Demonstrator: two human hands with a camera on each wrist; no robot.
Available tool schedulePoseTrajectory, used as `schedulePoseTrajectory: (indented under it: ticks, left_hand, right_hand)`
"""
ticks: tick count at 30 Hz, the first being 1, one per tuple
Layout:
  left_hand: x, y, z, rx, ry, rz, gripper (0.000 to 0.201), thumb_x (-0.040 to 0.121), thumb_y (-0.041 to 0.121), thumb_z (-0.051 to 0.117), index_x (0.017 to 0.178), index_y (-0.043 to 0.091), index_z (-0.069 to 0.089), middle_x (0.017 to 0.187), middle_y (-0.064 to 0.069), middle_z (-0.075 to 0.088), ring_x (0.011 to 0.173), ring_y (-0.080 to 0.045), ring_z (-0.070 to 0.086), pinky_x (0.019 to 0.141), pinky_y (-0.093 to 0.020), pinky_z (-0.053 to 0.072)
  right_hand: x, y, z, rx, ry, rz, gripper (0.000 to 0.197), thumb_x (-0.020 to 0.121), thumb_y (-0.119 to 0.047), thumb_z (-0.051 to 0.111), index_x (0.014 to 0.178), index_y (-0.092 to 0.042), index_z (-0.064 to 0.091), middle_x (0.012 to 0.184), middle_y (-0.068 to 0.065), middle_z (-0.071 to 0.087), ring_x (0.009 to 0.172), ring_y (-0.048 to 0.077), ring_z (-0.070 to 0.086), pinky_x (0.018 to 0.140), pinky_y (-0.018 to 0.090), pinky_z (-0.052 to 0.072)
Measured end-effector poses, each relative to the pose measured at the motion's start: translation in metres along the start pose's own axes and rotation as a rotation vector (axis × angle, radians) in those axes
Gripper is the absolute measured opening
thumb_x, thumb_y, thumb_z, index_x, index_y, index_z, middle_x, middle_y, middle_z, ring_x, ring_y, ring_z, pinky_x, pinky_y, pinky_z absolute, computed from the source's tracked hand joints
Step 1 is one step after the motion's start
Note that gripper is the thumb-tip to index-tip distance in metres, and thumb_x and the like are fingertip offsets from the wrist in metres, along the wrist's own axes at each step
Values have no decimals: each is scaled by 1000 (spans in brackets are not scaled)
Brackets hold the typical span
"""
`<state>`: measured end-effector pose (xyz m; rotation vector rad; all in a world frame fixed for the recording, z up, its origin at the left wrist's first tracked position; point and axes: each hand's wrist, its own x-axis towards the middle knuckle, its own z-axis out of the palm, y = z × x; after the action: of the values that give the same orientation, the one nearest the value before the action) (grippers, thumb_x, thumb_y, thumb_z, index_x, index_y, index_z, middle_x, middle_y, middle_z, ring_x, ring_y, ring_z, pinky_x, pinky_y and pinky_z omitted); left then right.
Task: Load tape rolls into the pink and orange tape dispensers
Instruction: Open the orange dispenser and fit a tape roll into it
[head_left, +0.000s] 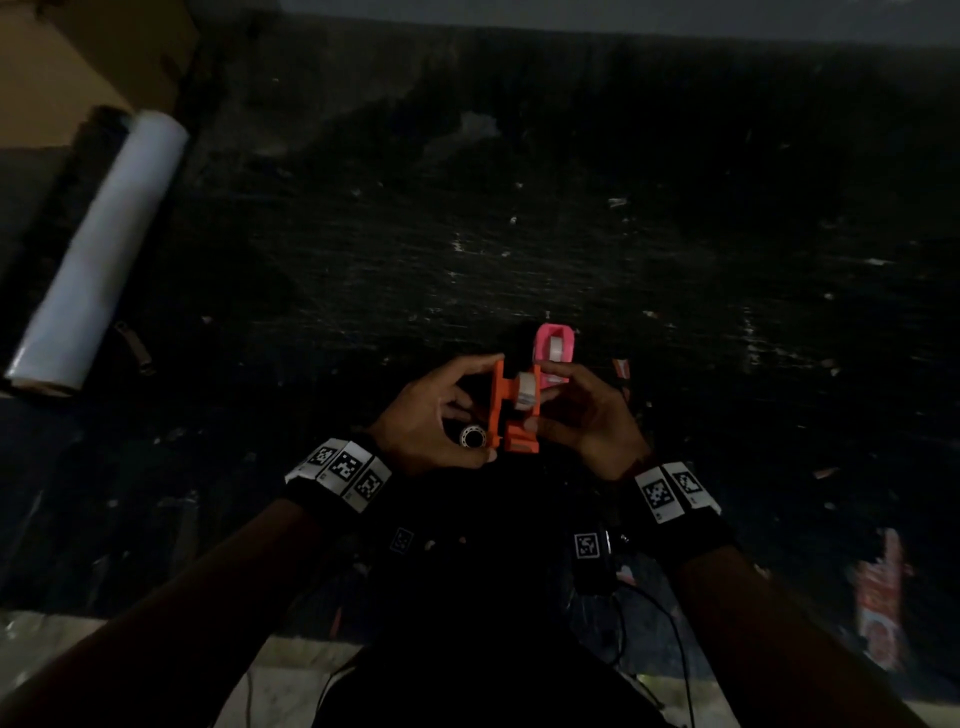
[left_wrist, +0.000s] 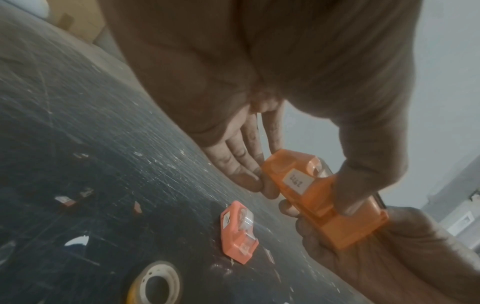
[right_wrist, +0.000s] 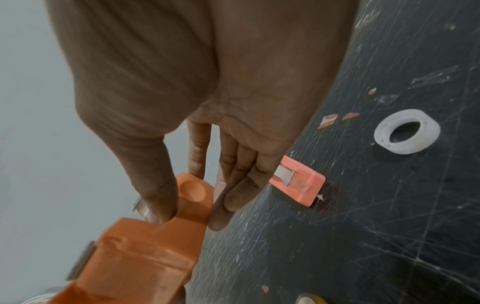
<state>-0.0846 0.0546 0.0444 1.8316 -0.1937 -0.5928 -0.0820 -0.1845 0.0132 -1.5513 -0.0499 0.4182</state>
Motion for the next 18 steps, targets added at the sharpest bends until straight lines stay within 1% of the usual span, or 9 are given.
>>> schedulePoseTrajectory:
  ticks: [4,6,8,11,12,15,18]
  left_hand:
    - [4,1,3,27,-17,3,105,64,9,91,150,36,37,147,17,46,106,-11,67,95,-32,56]
    - [5,1,4,33,-16,2,106,63,10,91,149,37,36,146,17,46,105,-10,67,94,-32,56]
    - [7,1,4,36,-17,-4,106,63,11,92,149,39,37,146,19,46,105,-9,67,95,-33,57]
    - [8,2,4,40,-23,-6,105,64,12,92,149,39,36,144,22,45,105,-9,66,95,-33,56]
    - [8,3,4,41,-25,-3,105,64,12,92,149,39,36,144,22,45,106,-9,66,96,-33,56]
    - [10,4,4,54,-24,-7,106,63,12,92,149,38,36,143,23,45,105,-8,66,94,-31,57]
    - [11,3,4,47,-18,-13,106,61,14,94,149,36,39,143,21,47,104,-9,67,94,-33,58]
  right_hand:
    - [0,-6,2,-27,3,-2,64,73,4,81,130,-16,59,95,5,74,91,14,72,88,31,56]
    - [0,-7,3,-27,16,-8,64,73,7,80,131,-10,57,94,8,73,89,12,71,85,26,56]
    - [0,-6,3,-19,23,-2,64,73,7,80,131,-10,57,95,9,73,89,13,71,84,28,57]
    - [1,-4,1,-11,21,12,64,73,4,81,130,-15,58,97,9,74,92,19,72,89,37,57]
    - [1,-4,0,-8,20,14,63,73,4,81,129,-16,59,96,8,74,92,20,72,89,39,57]
    - [2,-3,-1,-6,21,18,63,73,4,81,128,-20,60,95,6,74,92,20,72,88,38,57]
    - [3,-5,-2,-29,10,37,63,74,4,80,129,-18,59,96,6,73,90,16,72,85,31,57]
